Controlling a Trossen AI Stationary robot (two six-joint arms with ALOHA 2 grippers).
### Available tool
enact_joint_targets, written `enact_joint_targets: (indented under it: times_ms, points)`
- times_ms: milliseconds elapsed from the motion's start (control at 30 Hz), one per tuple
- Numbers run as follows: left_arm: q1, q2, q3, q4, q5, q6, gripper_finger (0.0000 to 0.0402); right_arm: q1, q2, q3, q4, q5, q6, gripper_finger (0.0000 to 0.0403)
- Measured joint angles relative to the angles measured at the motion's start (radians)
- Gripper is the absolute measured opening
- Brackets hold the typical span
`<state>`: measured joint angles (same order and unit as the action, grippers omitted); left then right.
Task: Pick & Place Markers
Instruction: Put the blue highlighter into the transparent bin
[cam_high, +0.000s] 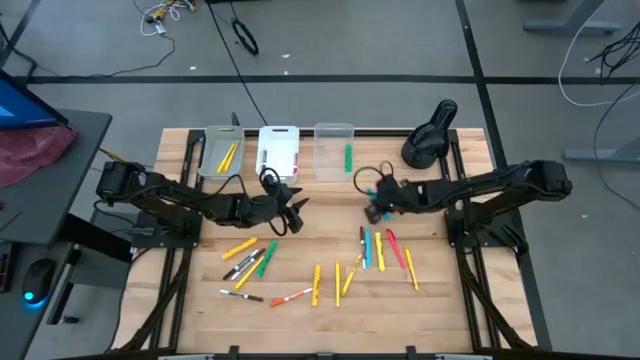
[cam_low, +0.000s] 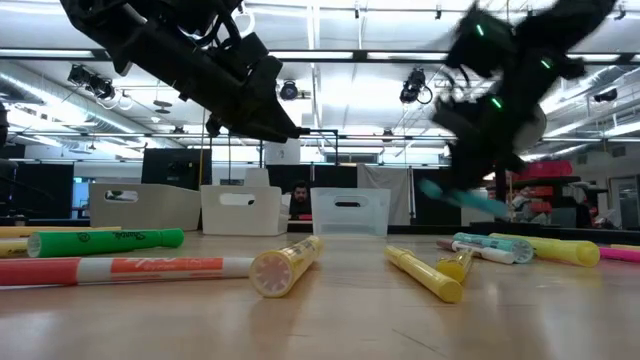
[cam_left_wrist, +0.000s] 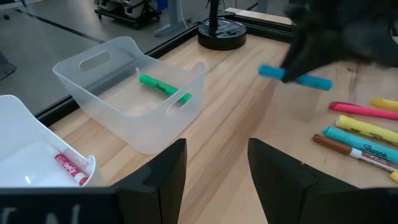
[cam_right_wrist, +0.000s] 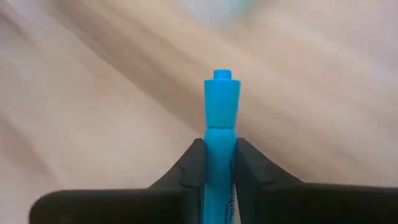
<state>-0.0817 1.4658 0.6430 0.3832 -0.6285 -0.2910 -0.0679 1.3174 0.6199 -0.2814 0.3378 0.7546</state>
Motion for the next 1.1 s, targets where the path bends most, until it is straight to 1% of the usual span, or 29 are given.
enact_joint_targets:
  times_ms: [133, 233, 300, 400, 567, 667, 867, 1000, 1100]
  points:
    - [0.001, 0.000, 0.000, 0.002, 0.000, 0.021, 0.0177, -0.056, 0.008, 0.154, 0.119, -0.002, -0.157, 0.0045]
    - [0.001, 0.000, 0.000, 0.004, 0.000, 0.023, 0.0177, -0.129, 0.058, 0.279, 0.139, -0.054, -0.262, 0.0045]
    - [0.001, 0.000, 0.000, 0.005, 0.000, 0.024, 0.0177, -0.182, 0.121, 0.375, 0.139, -0.089, -0.317, 0.0045]
    - [0.001, 0.000, 0.000, 0.005, 0.000, 0.026, 0.0177, -0.249, 0.247, 0.503, 0.142, -0.110, -0.367, 0.0045]
    - [0.001, 0.000, 0.000, 0.006, 0.000, 0.024, 0.0177, -0.334, 0.462, 0.664, 0.142, -0.111, -0.349, 0.0045]
    - [-0.002, 0.000, 0.000, 0.006, 0.000, 0.024, 0.0177, -0.369, 0.549, 0.696, 0.143, -0.111, -0.295, 0.0045]
    - [-0.013, 0.000, 0.000, 0.006, 0.003, 0.024, 0.0177, -0.406, 0.663, 0.687, 0.189, -0.111, -0.196, 0.0045]
    - [-0.018, 0.000, 0.000, 0.007, 0.003, 0.026, 0.0177, -0.421, 0.715, 0.686, 0.218, -0.112, -0.161, 0.0049]
    - [-0.018, 0.000, 0.000, 0.007, 0.003, 0.038, 0.0177, -0.424, 0.727, 0.685, 0.211, -0.129, -0.157, 0.0050]
